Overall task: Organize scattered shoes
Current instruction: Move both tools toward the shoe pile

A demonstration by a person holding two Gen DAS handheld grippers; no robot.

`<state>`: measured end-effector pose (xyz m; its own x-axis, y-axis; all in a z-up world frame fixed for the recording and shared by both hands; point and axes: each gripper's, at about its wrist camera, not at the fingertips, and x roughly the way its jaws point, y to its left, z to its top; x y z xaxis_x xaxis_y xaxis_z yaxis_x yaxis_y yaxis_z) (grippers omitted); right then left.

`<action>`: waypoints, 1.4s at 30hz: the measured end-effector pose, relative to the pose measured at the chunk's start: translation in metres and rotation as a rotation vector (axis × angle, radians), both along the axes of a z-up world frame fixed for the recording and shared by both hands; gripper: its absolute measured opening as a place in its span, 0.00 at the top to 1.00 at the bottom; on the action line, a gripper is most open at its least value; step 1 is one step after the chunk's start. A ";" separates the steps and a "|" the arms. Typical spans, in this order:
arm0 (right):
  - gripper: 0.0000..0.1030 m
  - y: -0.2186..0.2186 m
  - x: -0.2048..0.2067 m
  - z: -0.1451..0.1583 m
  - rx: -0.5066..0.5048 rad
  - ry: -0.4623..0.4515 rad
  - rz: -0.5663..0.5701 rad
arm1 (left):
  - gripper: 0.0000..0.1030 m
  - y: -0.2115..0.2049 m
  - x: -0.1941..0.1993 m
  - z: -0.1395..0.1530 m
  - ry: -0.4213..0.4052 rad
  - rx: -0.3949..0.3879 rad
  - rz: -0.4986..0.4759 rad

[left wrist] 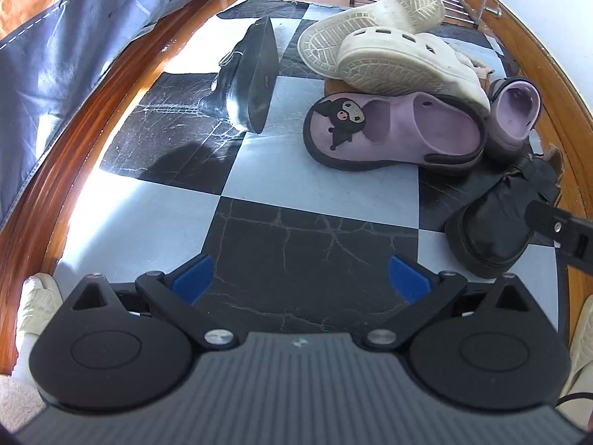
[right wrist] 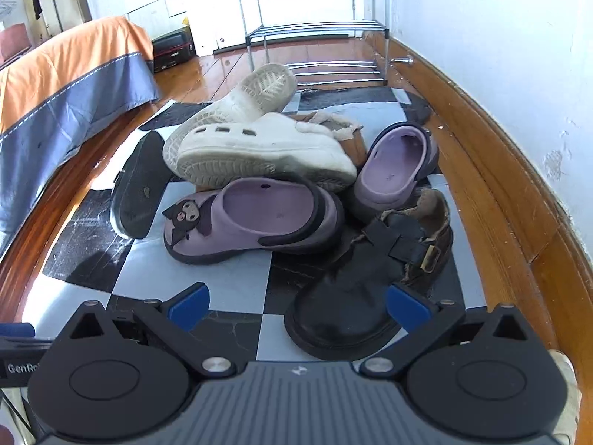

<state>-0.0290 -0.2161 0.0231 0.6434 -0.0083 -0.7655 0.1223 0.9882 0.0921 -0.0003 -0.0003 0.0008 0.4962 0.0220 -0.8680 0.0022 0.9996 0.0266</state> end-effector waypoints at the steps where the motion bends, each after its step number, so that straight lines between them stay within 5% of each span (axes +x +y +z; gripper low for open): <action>1: 0.01 -0.002 0.001 0.001 0.032 0.008 0.009 | 0.00 0.000 0.000 0.001 -0.001 0.003 -0.003; 8: 0.01 -0.016 0.006 0.013 0.246 0.059 0.070 | 0.00 -0.004 -0.003 0.009 -0.006 0.026 -0.022; 13: 0.01 -0.008 -0.007 0.023 0.175 0.023 0.074 | 0.00 -0.004 -0.005 0.012 -0.008 0.036 -0.033; 30: 0.01 -0.020 -0.001 0.013 0.218 0.064 0.025 | 0.00 -0.009 -0.006 0.001 0.013 0.032 -0.046; 42: 0.01 -0.037 -0.006 0.001 0.224 0.066 -0.041 | 0.00 -0.002 0.009 0.008 -0.026 -0.073 0.000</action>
